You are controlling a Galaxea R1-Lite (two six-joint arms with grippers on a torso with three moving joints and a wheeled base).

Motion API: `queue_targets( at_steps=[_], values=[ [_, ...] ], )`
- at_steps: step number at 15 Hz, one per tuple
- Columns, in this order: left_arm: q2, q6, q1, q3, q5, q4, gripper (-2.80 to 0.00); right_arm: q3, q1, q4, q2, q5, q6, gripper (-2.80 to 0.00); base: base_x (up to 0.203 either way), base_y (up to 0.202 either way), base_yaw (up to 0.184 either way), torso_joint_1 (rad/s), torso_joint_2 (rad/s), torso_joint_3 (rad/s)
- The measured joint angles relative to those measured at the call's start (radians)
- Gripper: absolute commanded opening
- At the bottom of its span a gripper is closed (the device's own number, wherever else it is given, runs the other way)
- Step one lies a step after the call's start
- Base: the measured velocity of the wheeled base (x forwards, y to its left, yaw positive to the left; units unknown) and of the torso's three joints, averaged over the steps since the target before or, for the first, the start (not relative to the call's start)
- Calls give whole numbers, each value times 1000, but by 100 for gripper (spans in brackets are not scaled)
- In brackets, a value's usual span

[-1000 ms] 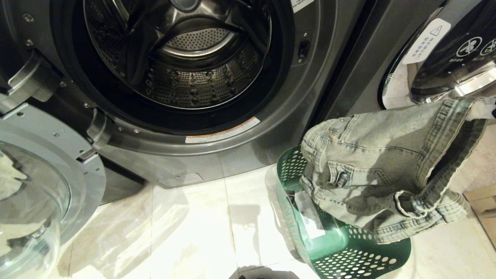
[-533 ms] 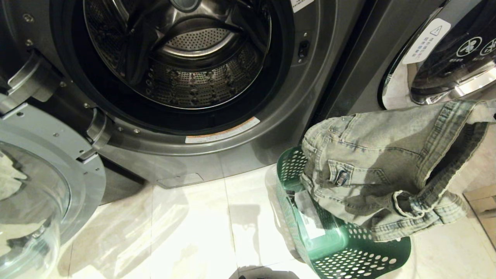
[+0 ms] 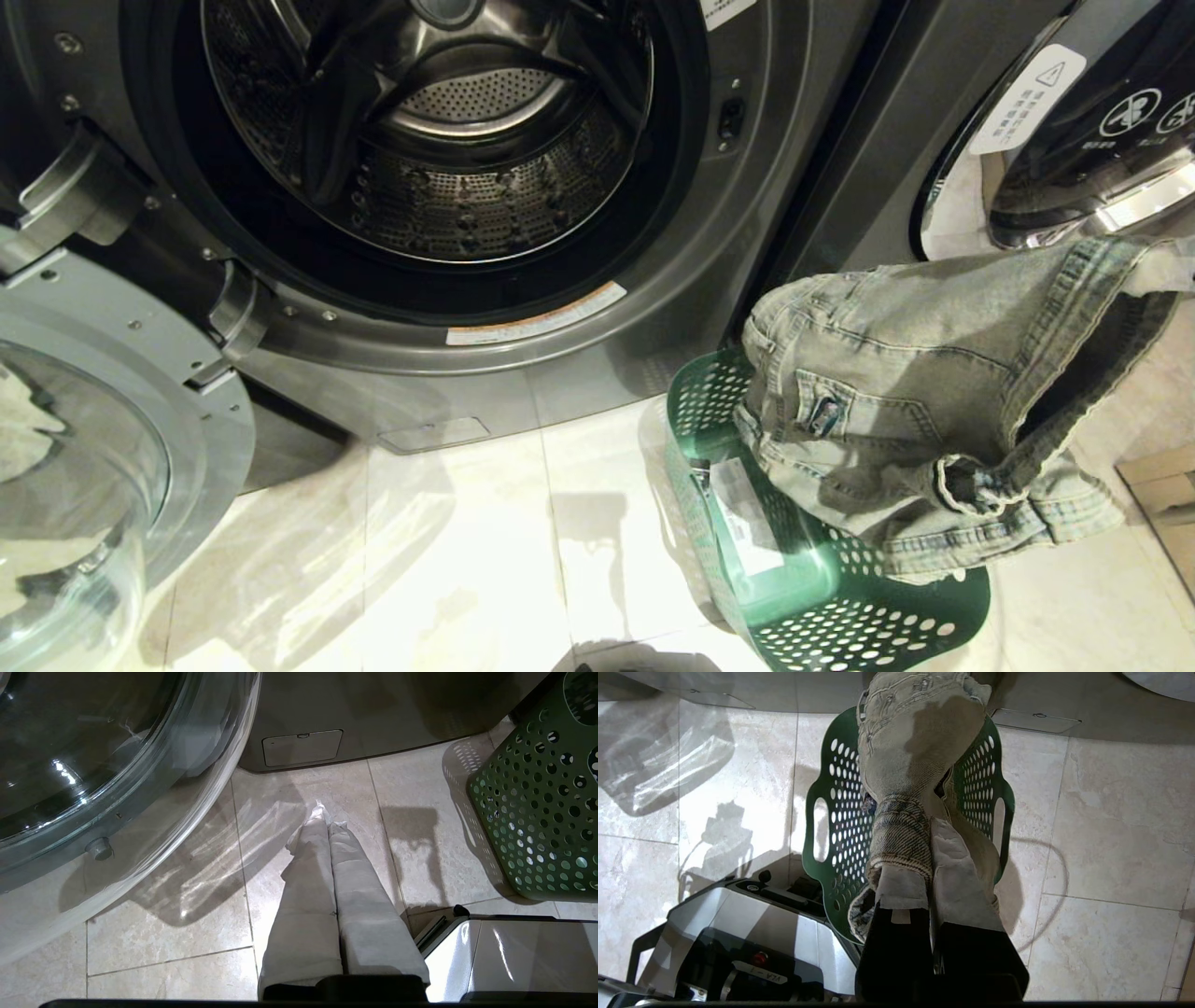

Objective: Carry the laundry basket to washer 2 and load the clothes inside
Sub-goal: Place the clothes into the washing machine

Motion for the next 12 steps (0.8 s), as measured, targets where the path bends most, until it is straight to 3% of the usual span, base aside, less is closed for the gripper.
queue_targets(
  at_steps=[12],
  values=[
    [0,0,0,0,0,0,-280,8,14,0,2,-1,-5,-280,0,0,0,0,0,0]
  ],
)
